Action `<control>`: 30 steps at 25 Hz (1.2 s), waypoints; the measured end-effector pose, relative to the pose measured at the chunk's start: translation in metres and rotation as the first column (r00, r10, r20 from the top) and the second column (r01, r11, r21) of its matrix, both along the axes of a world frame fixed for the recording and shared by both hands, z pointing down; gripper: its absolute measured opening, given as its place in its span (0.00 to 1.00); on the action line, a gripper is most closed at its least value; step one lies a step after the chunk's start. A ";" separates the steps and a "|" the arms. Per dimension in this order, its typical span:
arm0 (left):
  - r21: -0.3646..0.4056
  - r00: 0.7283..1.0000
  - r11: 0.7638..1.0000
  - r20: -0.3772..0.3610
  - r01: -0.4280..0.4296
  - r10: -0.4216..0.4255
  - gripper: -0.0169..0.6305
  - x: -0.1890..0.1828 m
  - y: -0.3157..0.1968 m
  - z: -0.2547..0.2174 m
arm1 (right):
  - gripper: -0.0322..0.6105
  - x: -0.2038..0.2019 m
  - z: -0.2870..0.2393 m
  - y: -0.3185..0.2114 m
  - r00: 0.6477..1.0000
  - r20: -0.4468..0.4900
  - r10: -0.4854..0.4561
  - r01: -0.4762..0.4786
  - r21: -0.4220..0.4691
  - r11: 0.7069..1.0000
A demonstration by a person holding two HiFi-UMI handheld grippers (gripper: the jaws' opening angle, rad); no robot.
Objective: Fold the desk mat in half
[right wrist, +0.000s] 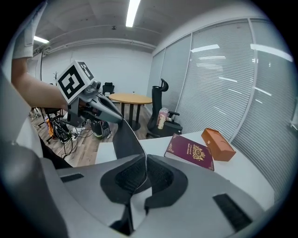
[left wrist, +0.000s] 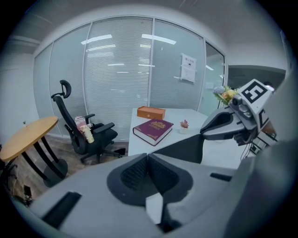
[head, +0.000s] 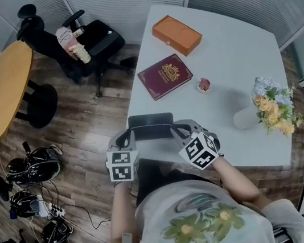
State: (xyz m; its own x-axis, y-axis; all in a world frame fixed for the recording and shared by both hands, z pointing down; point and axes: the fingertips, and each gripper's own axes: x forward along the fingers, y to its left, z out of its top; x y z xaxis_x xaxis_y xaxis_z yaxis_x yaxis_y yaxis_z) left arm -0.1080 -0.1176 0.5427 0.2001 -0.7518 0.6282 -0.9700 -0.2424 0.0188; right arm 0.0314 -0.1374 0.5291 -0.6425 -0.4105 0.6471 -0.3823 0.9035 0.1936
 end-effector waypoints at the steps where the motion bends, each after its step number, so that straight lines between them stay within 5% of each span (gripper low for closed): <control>1: -0.006 1.000 1.000 0.001 -0.015 0.015 0.05 -0.001 -0.004 0.001 | 0.10 -0.001 0.000 -0.002 1.000 -0.001 0.011 -0.011 -0.004 1.000; 30: -0.075 0.982 0.979 -0.014 -0.191 0.190 0.05 -0.007 -0.075 0.025 | 0.10 -0.006 0.018 -0.067 0.984 -0.043 0.171 -0.172 -0.028 0.985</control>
State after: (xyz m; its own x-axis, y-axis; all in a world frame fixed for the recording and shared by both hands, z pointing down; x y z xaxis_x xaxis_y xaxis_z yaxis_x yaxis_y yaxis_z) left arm -0.1150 -0.1925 0.5672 0.3395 -0.6499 0.6800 -0.9059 -0.4205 0.0503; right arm 0.0257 -0.2044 0.5473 -0.5372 -0.4912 0.6856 -0.5245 0.8312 0.1846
